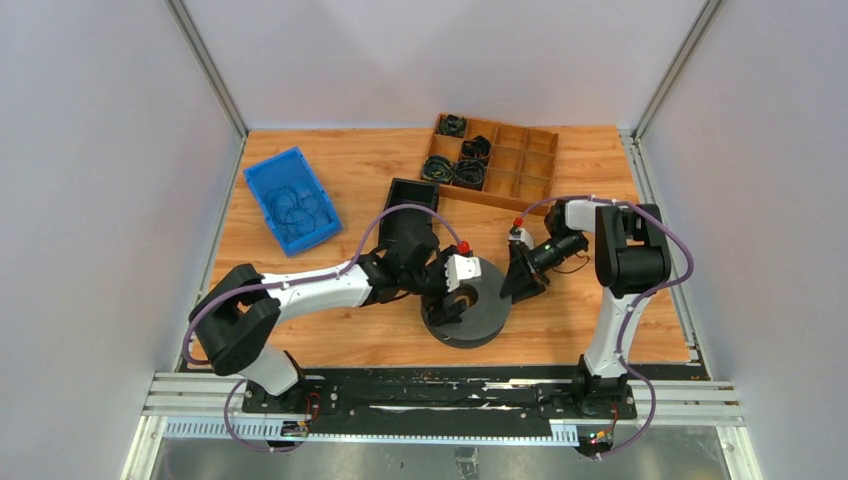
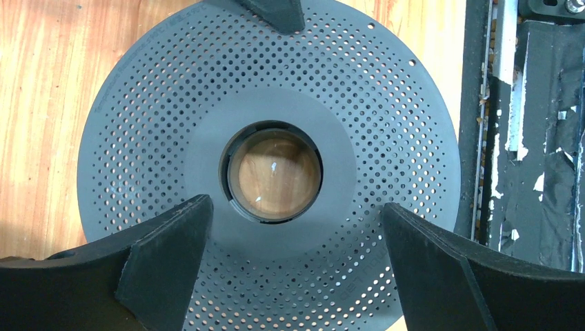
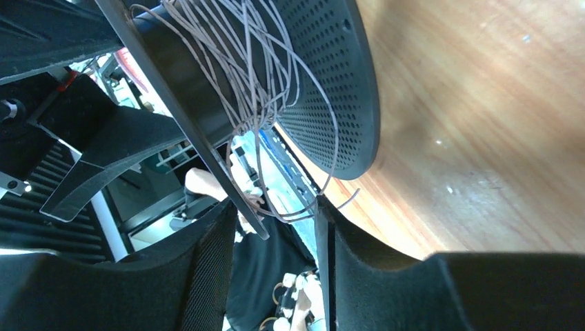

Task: Wrap the cables
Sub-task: Adjust the cable reel at the center of the board.

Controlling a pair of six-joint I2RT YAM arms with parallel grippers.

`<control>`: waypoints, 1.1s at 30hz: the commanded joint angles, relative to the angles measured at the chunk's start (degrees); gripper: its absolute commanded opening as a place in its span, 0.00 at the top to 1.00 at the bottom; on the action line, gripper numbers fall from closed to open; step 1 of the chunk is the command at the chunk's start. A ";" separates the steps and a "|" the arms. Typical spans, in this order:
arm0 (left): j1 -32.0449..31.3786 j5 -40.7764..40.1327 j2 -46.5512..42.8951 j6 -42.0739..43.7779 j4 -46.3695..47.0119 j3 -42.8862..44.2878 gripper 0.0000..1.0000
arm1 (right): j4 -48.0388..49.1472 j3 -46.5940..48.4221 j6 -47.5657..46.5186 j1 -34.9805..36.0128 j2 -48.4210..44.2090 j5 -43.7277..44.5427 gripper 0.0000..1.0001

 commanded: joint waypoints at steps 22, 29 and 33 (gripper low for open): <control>4.55 0.34 -10.46 -2.24 -4.43 0.82 0.02 | 12.28 2.56 0.78 -4.19 -23.18 19.22 0.40; 13.01 4.97 -7.14 -5.87 -11.92 2.80 0.02 | 16.26 -0.71 0.48 -4.19 -33.80 24.36 0.40; 13.38 9.55 -4.15 -8.22 -12.38 1.42 0.02 | 17.11 -1.14 0.96 -4.19 -37.53 26.41 0.40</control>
